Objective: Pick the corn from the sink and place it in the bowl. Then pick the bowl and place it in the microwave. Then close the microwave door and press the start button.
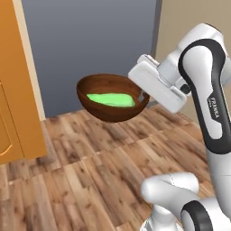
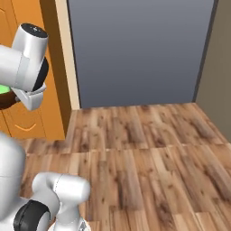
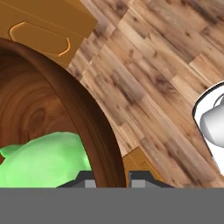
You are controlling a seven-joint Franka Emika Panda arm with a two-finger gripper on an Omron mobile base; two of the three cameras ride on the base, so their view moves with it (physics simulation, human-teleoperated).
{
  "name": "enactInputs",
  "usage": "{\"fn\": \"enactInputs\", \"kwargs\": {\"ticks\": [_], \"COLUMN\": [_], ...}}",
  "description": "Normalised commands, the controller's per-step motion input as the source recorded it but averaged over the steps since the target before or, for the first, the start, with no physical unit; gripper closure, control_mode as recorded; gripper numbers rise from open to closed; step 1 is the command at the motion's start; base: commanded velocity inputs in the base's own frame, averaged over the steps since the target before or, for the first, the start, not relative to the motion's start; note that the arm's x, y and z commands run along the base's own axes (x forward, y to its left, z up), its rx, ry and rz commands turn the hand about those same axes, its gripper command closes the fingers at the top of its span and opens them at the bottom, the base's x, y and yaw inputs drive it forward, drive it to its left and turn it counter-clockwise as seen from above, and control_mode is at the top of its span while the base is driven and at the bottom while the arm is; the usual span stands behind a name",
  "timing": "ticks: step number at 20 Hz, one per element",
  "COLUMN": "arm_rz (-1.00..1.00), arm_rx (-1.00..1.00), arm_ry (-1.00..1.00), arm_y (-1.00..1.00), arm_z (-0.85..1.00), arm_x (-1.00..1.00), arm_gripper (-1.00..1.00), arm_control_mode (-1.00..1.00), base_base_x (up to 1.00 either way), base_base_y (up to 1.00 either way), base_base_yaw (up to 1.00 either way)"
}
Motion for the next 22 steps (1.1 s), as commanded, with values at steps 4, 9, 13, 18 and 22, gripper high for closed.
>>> {"fn": "enactInputs", "kwargs": {"ticks": [4,9,13,18,22], "arm_rz": [0.00,0.00,0.00,0.00,0.00], "arm_rx": [0.00,0.00,0.00,0.00,0.00], "arm_ry": [0.00,0.00,0.00,0.00,0.00], "arm_y": [0.00,0.00,0.00,0.00,0.00], "arm_z": [0.00,0.00,0.00,0.00,0.00], "arm_x": [0.00,0.00,0.00,0.00,0.00], "arm_gripper": [1.00,1.00,1.00,1.00,1.00], "arm_control_mode": [1.00,1.00,1.00,1.00,1.00], "base_base_x": [1.00,1.00,1.00,0.48,-0.16], "base_base_y": [0.66,0.72,0.92,1.00,1.00], "base_base_yaw": [0.00,0.00,0.00,0.00,0.00]}}
